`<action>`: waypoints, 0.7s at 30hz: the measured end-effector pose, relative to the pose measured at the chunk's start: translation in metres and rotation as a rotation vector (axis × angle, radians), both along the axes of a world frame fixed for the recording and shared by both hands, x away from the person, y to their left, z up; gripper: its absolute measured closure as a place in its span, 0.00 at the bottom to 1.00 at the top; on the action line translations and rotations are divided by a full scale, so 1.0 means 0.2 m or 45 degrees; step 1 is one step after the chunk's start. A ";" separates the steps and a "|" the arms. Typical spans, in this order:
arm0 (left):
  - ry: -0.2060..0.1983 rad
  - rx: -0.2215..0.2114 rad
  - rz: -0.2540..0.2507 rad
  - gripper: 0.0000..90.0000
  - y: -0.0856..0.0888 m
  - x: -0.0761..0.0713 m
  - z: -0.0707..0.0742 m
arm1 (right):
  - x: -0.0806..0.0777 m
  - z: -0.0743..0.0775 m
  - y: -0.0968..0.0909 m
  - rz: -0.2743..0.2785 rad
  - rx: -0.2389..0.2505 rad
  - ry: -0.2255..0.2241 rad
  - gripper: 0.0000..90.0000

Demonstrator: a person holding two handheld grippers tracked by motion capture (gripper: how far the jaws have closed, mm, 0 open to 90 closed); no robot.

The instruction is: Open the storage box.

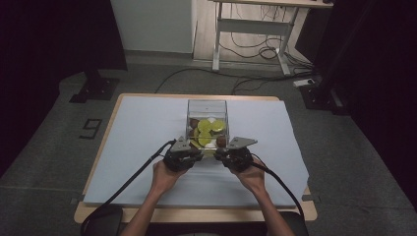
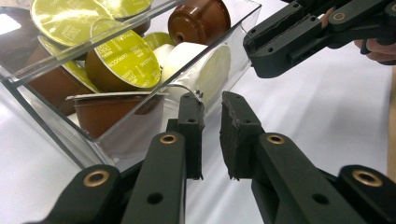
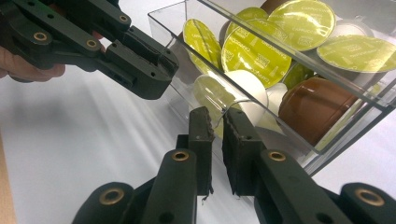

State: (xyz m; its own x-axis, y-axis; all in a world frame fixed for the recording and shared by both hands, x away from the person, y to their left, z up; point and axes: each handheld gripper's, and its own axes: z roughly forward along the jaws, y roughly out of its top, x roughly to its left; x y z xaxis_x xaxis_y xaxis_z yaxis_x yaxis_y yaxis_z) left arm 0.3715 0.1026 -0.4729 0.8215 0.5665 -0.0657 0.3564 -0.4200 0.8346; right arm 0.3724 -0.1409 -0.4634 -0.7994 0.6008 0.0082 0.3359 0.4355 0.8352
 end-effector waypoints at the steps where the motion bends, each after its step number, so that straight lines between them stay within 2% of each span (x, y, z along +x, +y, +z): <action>1: 0.000 -0.001 -0.003 0.87 0.00 -0.01 0.00 | 0.00 0.00 0.00 0.003 -0.001 -0.006 0.90; 21: 0.009 -0.027 -0.023 0.87 0.01 -0.10 -0.01 | -0.10 -0.01 -0.01 0.024 0.016 -0.011 0.90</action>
